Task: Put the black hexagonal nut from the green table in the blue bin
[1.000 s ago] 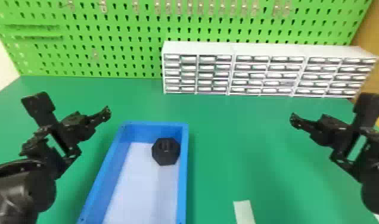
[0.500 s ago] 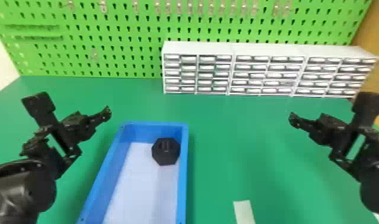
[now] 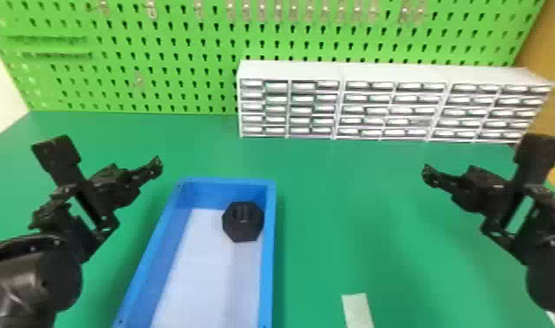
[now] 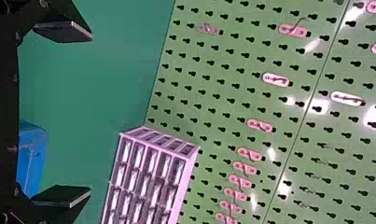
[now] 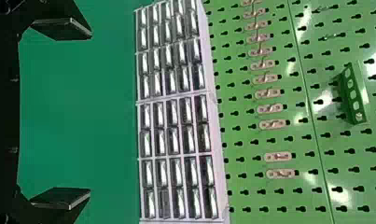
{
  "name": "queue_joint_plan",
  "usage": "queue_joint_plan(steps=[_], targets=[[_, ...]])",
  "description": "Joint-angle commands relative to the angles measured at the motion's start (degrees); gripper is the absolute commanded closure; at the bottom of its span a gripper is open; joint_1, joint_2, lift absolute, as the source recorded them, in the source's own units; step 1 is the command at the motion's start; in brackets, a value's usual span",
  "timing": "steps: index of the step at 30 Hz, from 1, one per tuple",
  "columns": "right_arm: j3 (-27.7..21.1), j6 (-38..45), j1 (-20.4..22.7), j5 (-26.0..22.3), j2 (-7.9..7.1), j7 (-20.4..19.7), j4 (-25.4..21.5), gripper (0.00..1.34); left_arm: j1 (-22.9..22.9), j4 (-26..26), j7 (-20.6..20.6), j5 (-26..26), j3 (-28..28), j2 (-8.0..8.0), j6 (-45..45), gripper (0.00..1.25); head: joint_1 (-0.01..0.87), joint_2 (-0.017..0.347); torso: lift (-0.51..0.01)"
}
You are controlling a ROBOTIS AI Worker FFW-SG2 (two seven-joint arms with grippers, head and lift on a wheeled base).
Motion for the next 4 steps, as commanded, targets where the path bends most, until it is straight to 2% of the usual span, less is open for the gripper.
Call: queue_joint_plan(steps=[1, 4], targets=[[0.07, 0.0, -0.03, 0.0, 0.0, 0.0, 0.0, 0.11, 0.04, 0.0, 0.0, 0.0, 0.0, 0.0, 0.0, 0.13, 0.666, 0.032, -0.1], [0.07, 0.0, -0.03, 0.0, 0.0, 0.0, 0.0, 0.12, 0.04, 0.0, 0.0, 0.0, 0.0, 0.0, 0.0, 0.13, 0.666, 0.032, -0.1]])
